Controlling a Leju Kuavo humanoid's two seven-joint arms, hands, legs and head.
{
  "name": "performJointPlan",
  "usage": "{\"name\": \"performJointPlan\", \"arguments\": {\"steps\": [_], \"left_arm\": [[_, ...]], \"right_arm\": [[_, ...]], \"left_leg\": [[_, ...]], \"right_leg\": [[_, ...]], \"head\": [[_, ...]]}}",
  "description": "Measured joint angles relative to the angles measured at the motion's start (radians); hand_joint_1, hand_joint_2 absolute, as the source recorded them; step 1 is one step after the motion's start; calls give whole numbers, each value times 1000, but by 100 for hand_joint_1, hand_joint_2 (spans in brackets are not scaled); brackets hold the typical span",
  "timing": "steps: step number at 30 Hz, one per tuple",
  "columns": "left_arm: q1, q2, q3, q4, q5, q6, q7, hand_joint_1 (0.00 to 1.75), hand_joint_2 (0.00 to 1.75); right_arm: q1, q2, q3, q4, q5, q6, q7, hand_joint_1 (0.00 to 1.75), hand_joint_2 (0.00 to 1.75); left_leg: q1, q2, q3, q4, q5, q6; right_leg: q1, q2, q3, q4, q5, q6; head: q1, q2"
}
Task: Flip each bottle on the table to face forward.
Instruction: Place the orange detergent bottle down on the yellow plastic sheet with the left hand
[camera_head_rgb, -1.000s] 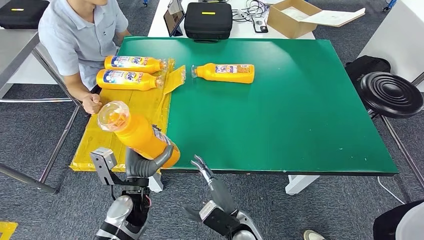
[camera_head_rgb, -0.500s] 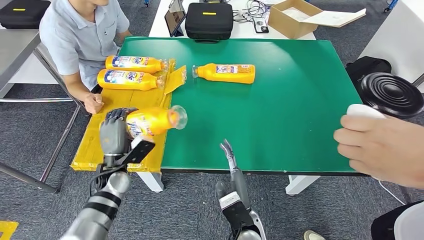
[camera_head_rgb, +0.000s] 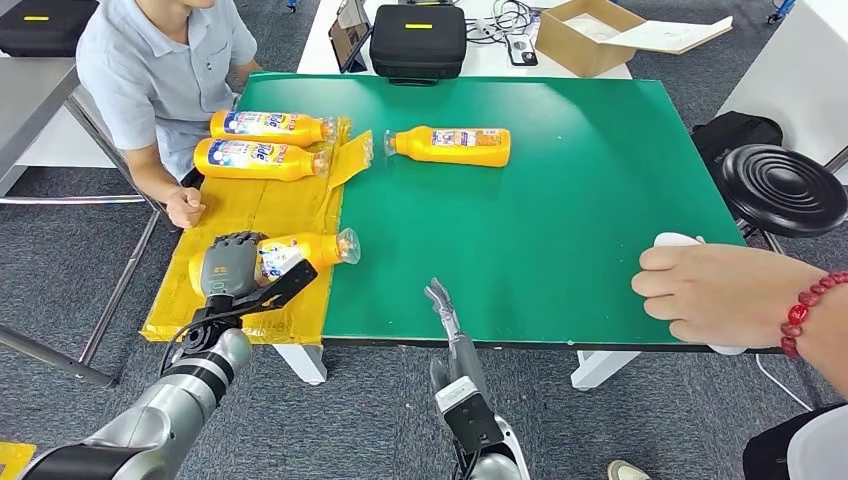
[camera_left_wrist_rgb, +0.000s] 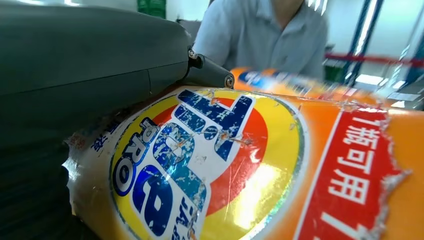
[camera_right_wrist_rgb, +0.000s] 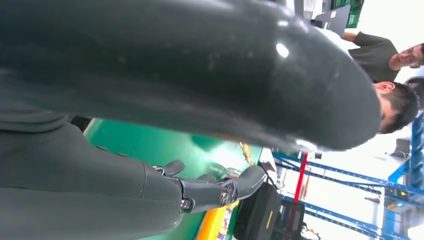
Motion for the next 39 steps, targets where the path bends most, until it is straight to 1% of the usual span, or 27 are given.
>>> {"name": "performJointPlan", "arguments": {"steps": [3, 5, 9, 17, 19, 20, 21, 23, 24, 25, 26, 28, 34, 39], "left_arm": [[-22, 5, -6, 44, -28, -64, 79, 173, 175], [-38, 6, -7, 66, -32, -105, 101, 173, 175], [-60, 10, -7, 92, -32, -140, 109, 173, 175], [-72, 11, -7, 111, -32, -147, 110, 171, 175], [-73, 11, -7, 114, -32, -147, 110, 158, 175], [-74, 11, -7, 115, -32, -147, 110, 135, 175], [-74, 11, -7, 116, -32, -149, 110, 104, 175], [-75, 11, -7, 117, -32, -159, 111, 33, 175], [-75, 11, -7, 117, -30, -167, 110, 13, 175], [-76, 11, -7, 117, -26, -177, 106, 3, 175], [-77, 11, -7, 116, -19, -191, 98, 0, 175], [-82, 12, -6, 116, 4, -231, 70, 0, 175], [-98, 12, -1, 114, 77, -411, -50, 0, 175], [-101, 4, 21, 103, 185, -524, -149, 0, 175]], "right_arm": [[-8, 8, -1, 23, -11, 17, 0, 0, 0], [-13, 13, -1, 38, -13, 19, 0, 0, 0], [-20, 18, -2, 58, -13, 18, 0, 0, 0], [-22, 25, -2, 77, -13, 18, 0, 0, 0], [-24, 25, -2, 81, -13, 18, 0, 0, 0], [-24, 25, -2, 83, -12, 18, 0, 0, 0], [-25, 25, -2, 84, -12, 17, 0, 0, 0], [-25, 25, -3, 88, -12, 17, 0, 0, 0], [-25, 26, -3, 91, -11, 16, 0, 0, 0], [-26, 26, -4, 94, -11, 17, 0, 0, 0], [-26, 27, -6, 98, -10, 17, 0, 0, 0], [-28, 30, -9, 106, -7, 18, 0, 0, 0], [-39, 35, -18, 130, 5, 32, 0, 0, 0], [-49, 42, -27, 150, 8, 48, 0, 0, 0]], "left_leg": [[0, 0, 0, 0, 0, 0], [0, -1, 1, 0, 0, 0], [0, -1, 2, 0, 0, 0], [0, -1, 4, 0, 0, 0], [0, -1, 4, 0, 0, 0], [0, -1, 4, 0, 0, 0], [0, -1, 4, 0, 0, 0], [0, -1, 4, 0, 0, 0], [0, -1, 5, 0, 0, 0], [0, -1, 5, 0, 0, 0], [0, -1, 5, 0, 0, 0], [0, -1, 6, 0, 0, -1], [0, -1, 10, 0, 0, -1], [0, -4, 12, 0, 0, 0]], "right_leg": [[0, 0, 0, 0, 0, 0], [0, 0, 1, 0, 0, 0], [0, 0, 2, 0, 0, 0], [0, 0, 4, 0, 0, 0], [0, 0, 4, 0, 0, 0], [0, 0, 4, 0, 0, 0], [0, 0, 4, 0, 0, 0], [0, 0, 4, 0, 0, 0], [0, 0, 5, 0, 0, 0], [0, 0, 5, 0, 0, 0], [0, 0, 6, 0, 0, 0], [0, 0, 6, 0, 0, 0], [0, -1, 10, 0, 0, 0], [-1, -3, 13, 0, -1, 0]], "head": [[0, 0], [0, 0], [0, 0], [0, 0], [0, 0], [0, 0], [0, 0], [0, 0], [0, 0], [0, 0], [0, 0], [0, 0], [0, 0], [0, 0]]}}
